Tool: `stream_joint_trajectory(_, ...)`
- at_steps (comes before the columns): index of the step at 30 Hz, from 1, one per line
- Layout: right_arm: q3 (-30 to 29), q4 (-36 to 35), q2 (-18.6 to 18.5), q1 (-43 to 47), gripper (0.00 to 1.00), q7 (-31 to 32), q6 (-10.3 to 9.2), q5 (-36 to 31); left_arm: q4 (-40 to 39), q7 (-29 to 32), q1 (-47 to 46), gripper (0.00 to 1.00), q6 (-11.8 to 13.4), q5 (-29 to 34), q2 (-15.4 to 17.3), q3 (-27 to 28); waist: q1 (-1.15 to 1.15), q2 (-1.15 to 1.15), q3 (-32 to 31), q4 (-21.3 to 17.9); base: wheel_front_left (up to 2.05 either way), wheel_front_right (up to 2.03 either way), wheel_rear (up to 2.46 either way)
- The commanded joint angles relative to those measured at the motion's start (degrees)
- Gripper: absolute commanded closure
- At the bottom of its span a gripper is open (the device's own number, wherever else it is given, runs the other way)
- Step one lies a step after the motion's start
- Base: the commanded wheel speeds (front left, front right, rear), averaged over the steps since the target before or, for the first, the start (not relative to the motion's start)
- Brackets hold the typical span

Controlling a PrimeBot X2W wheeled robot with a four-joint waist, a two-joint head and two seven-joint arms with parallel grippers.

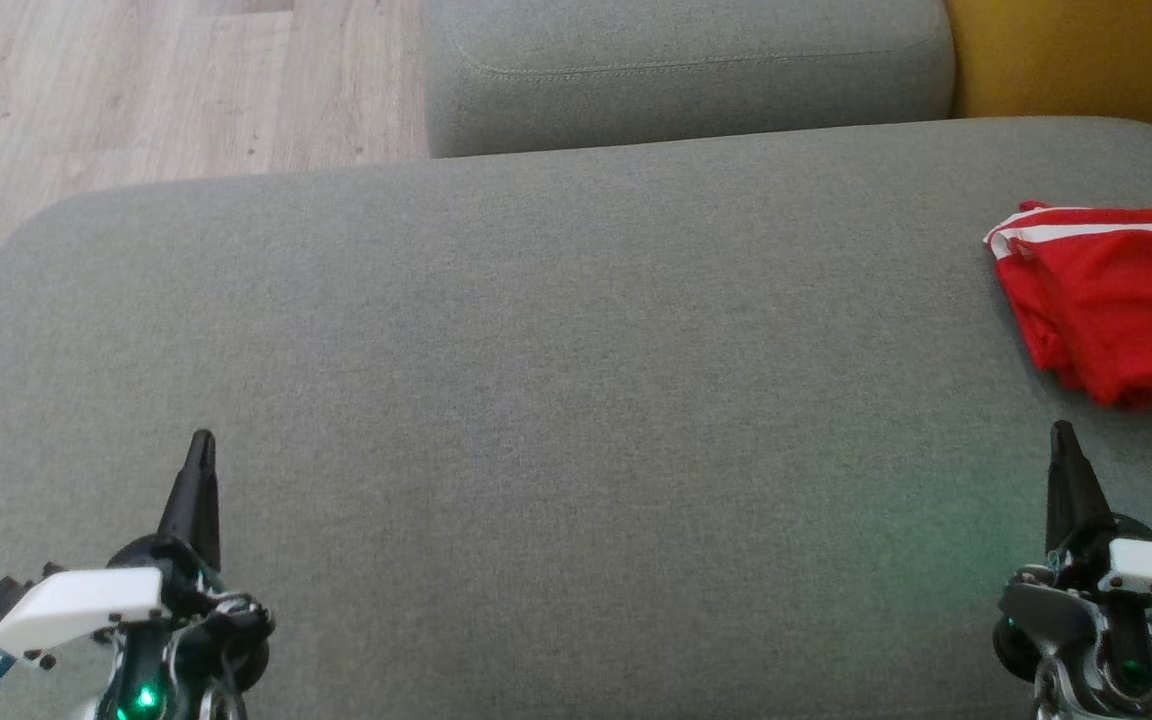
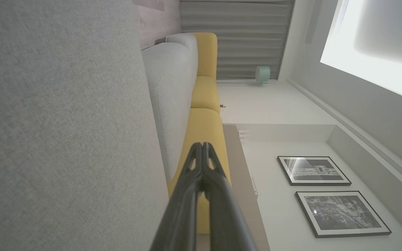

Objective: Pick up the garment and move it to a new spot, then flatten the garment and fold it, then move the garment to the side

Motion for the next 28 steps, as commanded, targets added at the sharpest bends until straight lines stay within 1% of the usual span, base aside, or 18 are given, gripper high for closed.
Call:
stream_joint_trajectory(1,1.4,-2.1,-0.7,-2.8,1.00,0.3,0.40,0.4,-1.5,0.3,-3.0,1.00,-0.4,0.2,0.6,2.3,0.00,0.00,0.0,0.0,0.00,0.00,0.00)
stream_joint_trajectory(28,1.4,-2.1,-0.7,-2.8,1.00,0.3,0.40,0.4,-1.5,0.7,-3.0,1.00,-0.4,0.5,0.3,2.7,0.00,0.00,0.0,0.0,0.00,0.00,0.00)
